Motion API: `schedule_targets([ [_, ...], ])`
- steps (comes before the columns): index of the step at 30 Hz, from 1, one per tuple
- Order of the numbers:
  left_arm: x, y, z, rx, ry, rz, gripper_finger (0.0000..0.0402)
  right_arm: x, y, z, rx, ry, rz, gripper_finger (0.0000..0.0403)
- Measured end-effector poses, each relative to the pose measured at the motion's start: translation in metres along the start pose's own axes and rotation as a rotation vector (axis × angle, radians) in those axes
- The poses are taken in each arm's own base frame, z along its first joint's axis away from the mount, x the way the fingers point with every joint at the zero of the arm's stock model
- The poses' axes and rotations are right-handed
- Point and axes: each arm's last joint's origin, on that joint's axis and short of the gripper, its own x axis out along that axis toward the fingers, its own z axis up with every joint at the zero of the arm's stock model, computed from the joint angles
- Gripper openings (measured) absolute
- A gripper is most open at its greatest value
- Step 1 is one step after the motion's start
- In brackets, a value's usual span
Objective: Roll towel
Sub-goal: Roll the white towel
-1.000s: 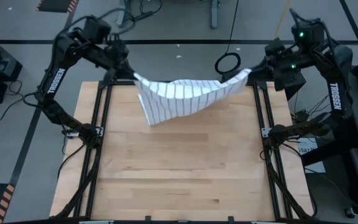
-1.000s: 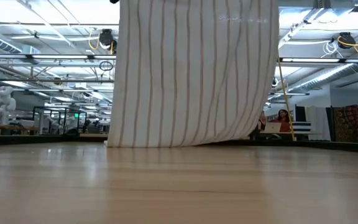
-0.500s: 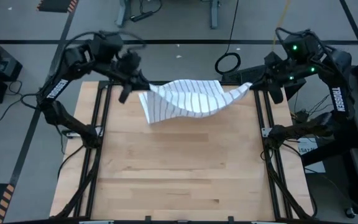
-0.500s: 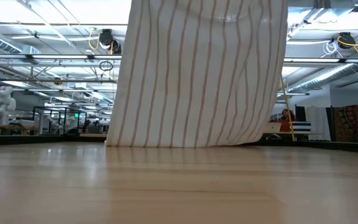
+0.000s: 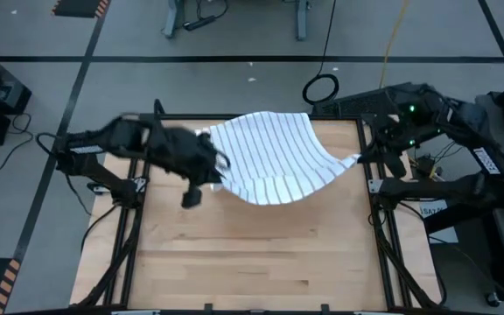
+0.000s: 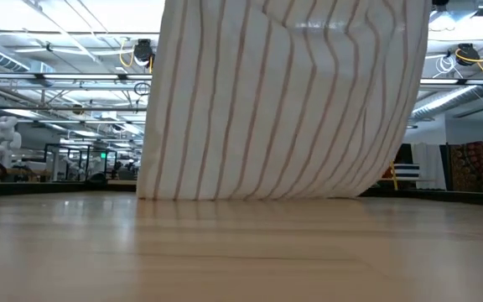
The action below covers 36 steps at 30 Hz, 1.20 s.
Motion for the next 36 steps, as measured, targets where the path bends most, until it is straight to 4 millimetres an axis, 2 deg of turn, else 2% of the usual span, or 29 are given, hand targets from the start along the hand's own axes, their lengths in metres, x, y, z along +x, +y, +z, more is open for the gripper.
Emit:
schedule_targets([
  [3,0.026,-0.024,-0.007,0.026,-0.040,0.042,0.0002,0.009,-0.003,-0.012,0.002,-0.023,0.020,0.0004],
  [7,0.071,-0.057,-0.024,0.072,-0.158,0.026,0.0002,0.023,-0.010,-0.023,-0.016,-0.071,0.044,0.0004],
  [10,0.101,-0.075,-0.046,0.083,-0.241,0.054,0.0002,0.042,-0.019,-0.028,-0.034,-0.098,0.067,0.0004],
  [14,0.130,-0.088,-0.081,0.081,-0.309,0.150,0.0002,0.075,-0.031,-0.036,-0.040,-0.111,0.112,0.0004],
  [19,0.144,-0.096,-0.116,0.041,-0.310,0.283,0.0002,0.114,-0.035,-0.050,-0.039,-0.125,0.197,0.0004],
  [26,0.150,-0.101,-0.150,-0.010,-0.292,0.353,0.0002,0.148,-0.035,-0.080,-0.010,-0.064,0.067,0.0004],
  [32,0.161,-0.103,-0.167,-0.101,-0.418,0.240,0.0002,0.165,-0.031,-0.104,-0.029,-0.017,-0.020,0.0004],
  [36,0.166,-0.098,-0.183,-0.139,-0.472,0.203,0.0002,0.178,-0.025,-0.118,-0.029,-0.053,-0.033,0.0004],
])
